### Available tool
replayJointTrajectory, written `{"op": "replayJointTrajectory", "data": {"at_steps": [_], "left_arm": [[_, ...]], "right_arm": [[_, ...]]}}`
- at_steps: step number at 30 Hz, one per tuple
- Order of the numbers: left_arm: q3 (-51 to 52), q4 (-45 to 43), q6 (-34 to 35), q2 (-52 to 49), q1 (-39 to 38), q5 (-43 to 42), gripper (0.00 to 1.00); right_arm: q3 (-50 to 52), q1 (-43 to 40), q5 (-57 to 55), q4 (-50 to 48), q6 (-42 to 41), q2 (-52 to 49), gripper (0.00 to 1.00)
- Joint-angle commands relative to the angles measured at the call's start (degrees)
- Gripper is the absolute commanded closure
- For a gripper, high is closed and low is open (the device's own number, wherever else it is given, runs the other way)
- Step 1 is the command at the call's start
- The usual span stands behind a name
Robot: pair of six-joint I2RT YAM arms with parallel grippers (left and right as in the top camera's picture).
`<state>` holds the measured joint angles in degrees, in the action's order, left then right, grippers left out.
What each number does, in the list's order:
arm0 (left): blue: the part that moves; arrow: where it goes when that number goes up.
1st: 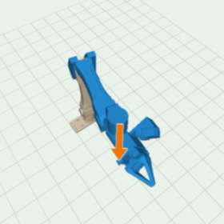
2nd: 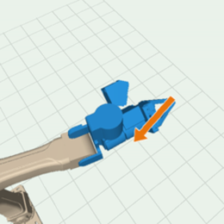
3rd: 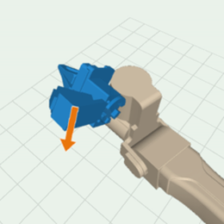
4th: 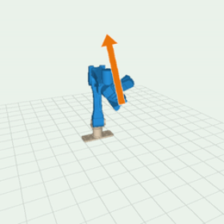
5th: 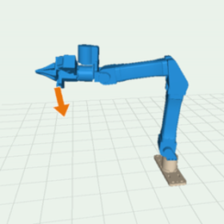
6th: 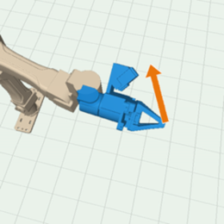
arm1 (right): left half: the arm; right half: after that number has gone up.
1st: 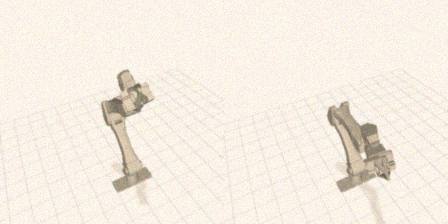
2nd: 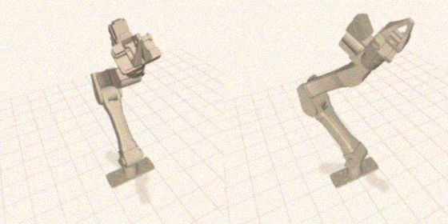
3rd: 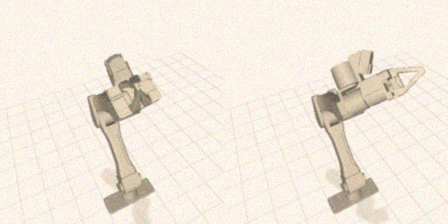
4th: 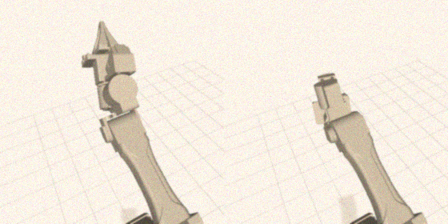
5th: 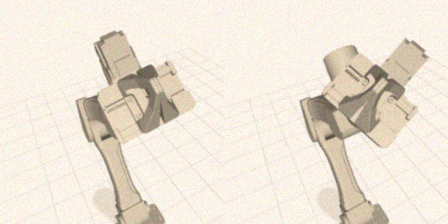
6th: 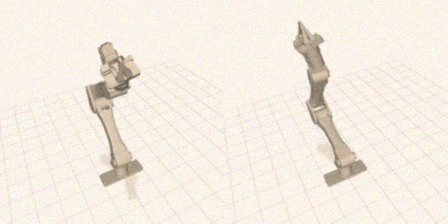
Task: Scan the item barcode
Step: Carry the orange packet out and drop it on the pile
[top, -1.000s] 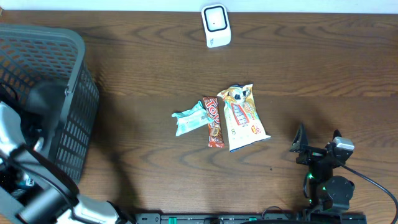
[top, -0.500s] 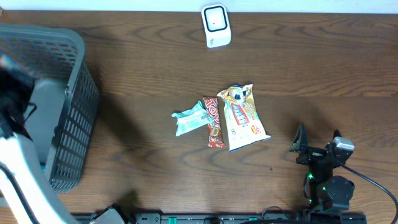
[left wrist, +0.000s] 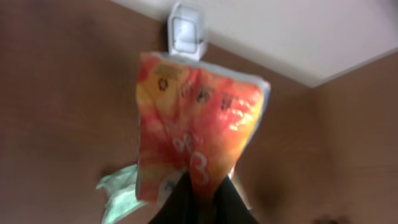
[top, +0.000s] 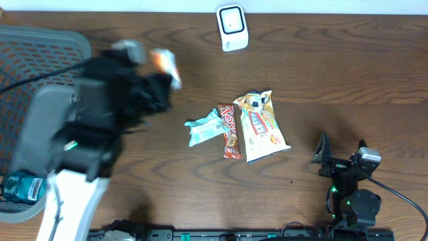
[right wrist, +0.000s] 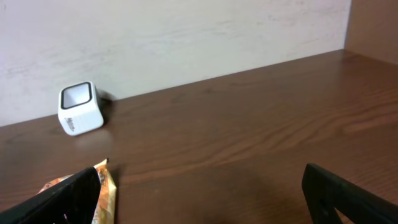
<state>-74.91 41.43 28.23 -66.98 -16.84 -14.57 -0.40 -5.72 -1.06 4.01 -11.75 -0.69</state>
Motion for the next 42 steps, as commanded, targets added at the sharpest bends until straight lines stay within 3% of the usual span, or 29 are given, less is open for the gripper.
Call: {"op": "replayJointTrajectory", "data": {"at_steps": [1, 4, 7, 10, 13, 16, 19, 26, 33, 41, 42], "left_arm": [[-0.13, 4.76, -2.8, -6.34, -7.74, 20.39, 0.93], [-0.13, 10.16, 2.62, -13.16, -12.2, 26.82, 0.93], [-0.13, 15.19, 15.34, -19.26, -13.79, 31.04, 0.93], [0.02, 17.88, 29.35, -25.4, -13.77, 31.21, 0.92], [0.07, 16.02, 35.1, -31.12, -13.79, 30.95, 0.93], [0.07, 10.75, 33.73, -36.26, -13.99, 28.0, 0.93], [0.07, 4.83, 27.82, -40.96, -14.58, 24.04, 0.92], [0.07, 1.77, 25.83, -48.09, -16.72, 22.47, 0.93], [0.04, -10.23, 9.62, -48.3, -21.35, 13.0, 0.93], [-0.13, -9.07, 9.05, -46.47, -21.7, 15.85, 0.92], [-0.24, -8.41, 9.05, -45.51, -21.35, 16.87, 0.83]], "right_arm": [[0.09, -0.24, 0.07, 0.26, -0.63, 0.35, 0.01], [0.11, -0.24, 0.07, 0.26, -0.63, 0.35, 0.01], [0.09, -0.24, 0.07, 0.26, -0.63, 0.35, 0.01], [0.09, -0.24, 0.09, 0.26, -0.63, 0.35, 0.01], [0.11, -0.24, 0.07, 0.26, -0.63, 0.35, 0.01], [0.09, -0.24, 0.09, 0.26, -0.61, 0.35, 0.01], [0.09, -0.24, 0.07, 0.26, -0.61, 0.35, 0.01], [0.09, -0.24, 0.07, 0.26, -0.63, 0.35, 0.01], [0.11, -0.24, 0.07, 0.26, -0.63, 0.35, 0.01], [0.09, -0.24, 0.07, 0.26, -0.61, 0.35, 0.01], [0.09, -0.24, 0.09, 0.26, -0.63, 0.35, 0.01]]}}
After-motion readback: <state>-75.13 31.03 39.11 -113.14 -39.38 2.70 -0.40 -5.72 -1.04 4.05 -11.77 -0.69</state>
